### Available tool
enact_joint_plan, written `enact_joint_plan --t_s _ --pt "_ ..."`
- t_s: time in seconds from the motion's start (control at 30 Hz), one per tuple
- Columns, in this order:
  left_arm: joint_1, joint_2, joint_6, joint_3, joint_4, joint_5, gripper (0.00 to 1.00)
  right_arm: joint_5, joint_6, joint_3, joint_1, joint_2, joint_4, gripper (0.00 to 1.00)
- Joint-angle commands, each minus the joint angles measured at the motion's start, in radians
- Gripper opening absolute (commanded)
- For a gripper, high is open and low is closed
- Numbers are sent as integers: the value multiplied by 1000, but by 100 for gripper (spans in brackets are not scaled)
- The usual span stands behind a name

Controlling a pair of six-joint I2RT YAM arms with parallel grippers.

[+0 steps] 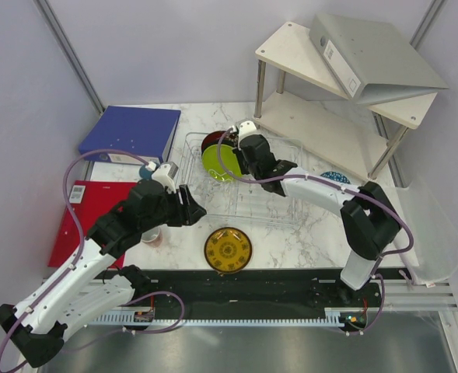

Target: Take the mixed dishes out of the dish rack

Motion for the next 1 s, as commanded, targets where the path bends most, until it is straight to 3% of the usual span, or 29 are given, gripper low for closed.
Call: enact_joint_plan --t_s 0.0,0.27,0.5,0.53,0.67,0.73,0.97 --pt "1 0 33 -5 52 -20 60 36 3 26 -3 -105 6 0" --pt "-1 9 35 -5 72 -22 60 21 55 8 -3 -287 -74 0" --pt "1 -2 6 6 81 -154 62 -80 246 -48 -3 -459 -198 0" --pt "2 -7 -3 8 89 -169 63 -103 266 -52 -3 -475 -239 0" --pt "1 -31 -34 -2 146 -218 89 -231 375 -100 -3 -573 -302 0" --pt "1 -49 -40 -23 193 -215 97 -306 426 -134 -3 -623 -322 0" --pt "1 -62 -10 -97 433 -91 99 -404 490 -175 -1 -706 -371 0"
